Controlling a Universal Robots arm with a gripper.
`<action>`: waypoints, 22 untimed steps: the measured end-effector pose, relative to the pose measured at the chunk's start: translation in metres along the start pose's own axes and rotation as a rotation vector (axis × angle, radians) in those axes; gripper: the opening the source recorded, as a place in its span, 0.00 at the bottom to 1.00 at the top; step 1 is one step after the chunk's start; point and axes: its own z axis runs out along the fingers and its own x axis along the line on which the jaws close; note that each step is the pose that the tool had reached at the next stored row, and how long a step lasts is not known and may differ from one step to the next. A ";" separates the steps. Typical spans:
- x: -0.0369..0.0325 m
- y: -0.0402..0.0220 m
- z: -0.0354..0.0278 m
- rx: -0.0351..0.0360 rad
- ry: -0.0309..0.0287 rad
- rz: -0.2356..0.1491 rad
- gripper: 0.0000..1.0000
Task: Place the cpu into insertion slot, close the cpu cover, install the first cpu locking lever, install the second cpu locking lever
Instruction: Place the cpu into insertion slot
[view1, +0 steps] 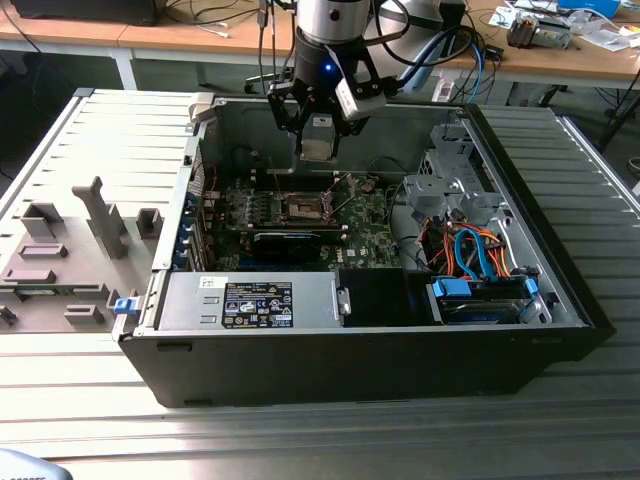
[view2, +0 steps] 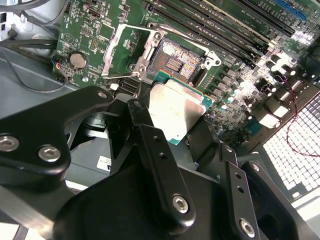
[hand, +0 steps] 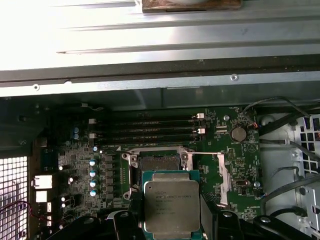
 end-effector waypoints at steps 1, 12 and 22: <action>0.0000 0.0000 0.0000 0.0000 0.0000 0.000 0.55; 0.0000 -0.0001 0.0010 0.0010 -0.0006 0.006 0.55; 0.0000 -0.0001 0.0012 0.0017 -0.0019 0.020 0.55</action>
